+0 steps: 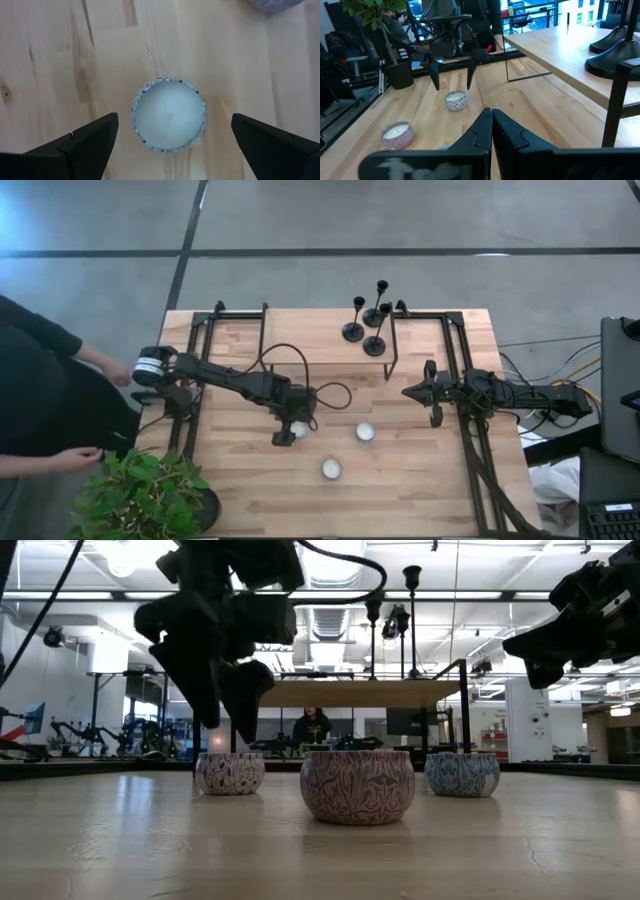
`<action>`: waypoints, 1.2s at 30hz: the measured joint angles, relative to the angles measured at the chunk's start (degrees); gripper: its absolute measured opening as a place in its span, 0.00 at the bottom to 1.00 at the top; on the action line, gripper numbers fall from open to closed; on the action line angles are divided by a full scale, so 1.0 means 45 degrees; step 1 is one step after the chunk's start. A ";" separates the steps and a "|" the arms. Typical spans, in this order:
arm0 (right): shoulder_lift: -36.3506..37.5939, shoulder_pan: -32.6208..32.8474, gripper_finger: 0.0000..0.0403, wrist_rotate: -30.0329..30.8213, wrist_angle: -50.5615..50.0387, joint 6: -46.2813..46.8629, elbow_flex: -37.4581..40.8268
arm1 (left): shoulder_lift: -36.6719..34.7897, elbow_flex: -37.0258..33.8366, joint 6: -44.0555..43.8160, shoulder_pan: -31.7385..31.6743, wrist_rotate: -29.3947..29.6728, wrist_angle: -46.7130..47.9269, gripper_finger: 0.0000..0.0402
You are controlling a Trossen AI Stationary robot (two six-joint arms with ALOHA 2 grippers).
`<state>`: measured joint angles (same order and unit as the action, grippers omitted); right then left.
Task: Pick & Place candle stick holders
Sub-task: Put the white scented candle on the shelf
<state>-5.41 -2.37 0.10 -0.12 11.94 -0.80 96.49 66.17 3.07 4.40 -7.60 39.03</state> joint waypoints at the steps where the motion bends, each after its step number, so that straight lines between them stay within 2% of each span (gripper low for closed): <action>1: 0.0000 -0.0003 0.02 0.0000 -0.0003 0.0002 0.0000 | 0.0074 0.0000 0.0005 0.0000 0.0010 -0.0037 0.98; 8: 0.0000 -0.0005 0.02 0.0000 0.0000 0.0000 0.0000 | 0.0601 -0.0287 -0.0004 0.0000 0.0006 -0.0345 0.98; 18: 0.0000 0.0000 0.02 0.0000 -0.0002 0.0000 0.0000 | 0.0616 -0.1854 -0.0944 0.0000 -0.0304 -0.2445 0.98; 25: 0.0000 -0.0001 0.02 0.0002 -0.0002 0.0000 0.0000 | 0.0611 -0.2045 -0.0985 0.0000 -0.0518 -0.3434 0.98; 36: 0.0000 0.0000 0.02 0.0000 0.0000 0.0000 0.0000 | 0.0650 -0.2192 -0.0645 -0.0005 -0.0429 -0.3760 0.98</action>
<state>-5.41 -2.37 0.10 -0.12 11.94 -0.80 99.42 56.31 0.16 4.38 -9.53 22.11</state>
